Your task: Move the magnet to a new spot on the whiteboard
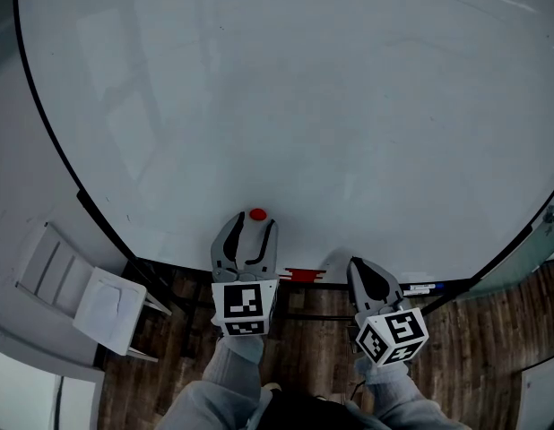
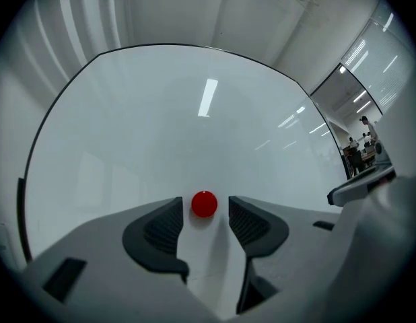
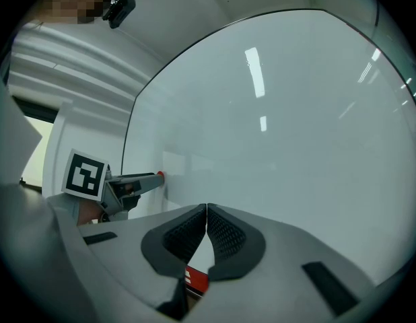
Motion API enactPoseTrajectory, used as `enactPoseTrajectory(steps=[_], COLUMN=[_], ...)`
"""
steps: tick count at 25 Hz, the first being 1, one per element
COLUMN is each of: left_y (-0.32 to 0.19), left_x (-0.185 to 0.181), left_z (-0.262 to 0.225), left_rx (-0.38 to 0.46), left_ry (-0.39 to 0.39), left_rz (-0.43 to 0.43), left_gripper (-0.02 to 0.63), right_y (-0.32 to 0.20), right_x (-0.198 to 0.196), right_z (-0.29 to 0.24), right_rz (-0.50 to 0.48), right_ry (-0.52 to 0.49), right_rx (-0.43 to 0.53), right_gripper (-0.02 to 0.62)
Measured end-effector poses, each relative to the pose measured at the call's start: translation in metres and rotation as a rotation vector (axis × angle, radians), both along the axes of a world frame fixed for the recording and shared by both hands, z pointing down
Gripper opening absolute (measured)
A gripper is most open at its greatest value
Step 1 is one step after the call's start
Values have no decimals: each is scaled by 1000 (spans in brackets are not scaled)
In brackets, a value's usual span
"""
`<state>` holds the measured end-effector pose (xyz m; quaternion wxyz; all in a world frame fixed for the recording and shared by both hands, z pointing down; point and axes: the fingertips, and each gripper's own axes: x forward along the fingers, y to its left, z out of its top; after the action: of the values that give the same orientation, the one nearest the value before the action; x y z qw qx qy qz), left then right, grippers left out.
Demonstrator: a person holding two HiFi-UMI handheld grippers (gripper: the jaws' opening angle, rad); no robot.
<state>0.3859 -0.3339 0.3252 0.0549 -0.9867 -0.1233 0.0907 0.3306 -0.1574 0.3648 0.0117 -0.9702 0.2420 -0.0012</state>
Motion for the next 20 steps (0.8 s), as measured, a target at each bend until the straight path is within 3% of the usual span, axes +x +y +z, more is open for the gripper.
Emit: enactPoseTrajectory(steps=[8,13,20], left_y=[1,-1,-1], left_x=[4,8,9], left_z=[-1,-1,-2], left_rx=[-21,-12,-9], left_ry=[18,13,16], left_rz=[-47,-97,-113], left_gripper=[202,136,127], right_y=[8,13,19], right_x=[-4,-6,-7], right_z=[9,17,22], right_rz=[3,6,5], right_ry=[-26,-48,-60], right_rx=[-18,-23,-24], right_gripper=[28,28,28])
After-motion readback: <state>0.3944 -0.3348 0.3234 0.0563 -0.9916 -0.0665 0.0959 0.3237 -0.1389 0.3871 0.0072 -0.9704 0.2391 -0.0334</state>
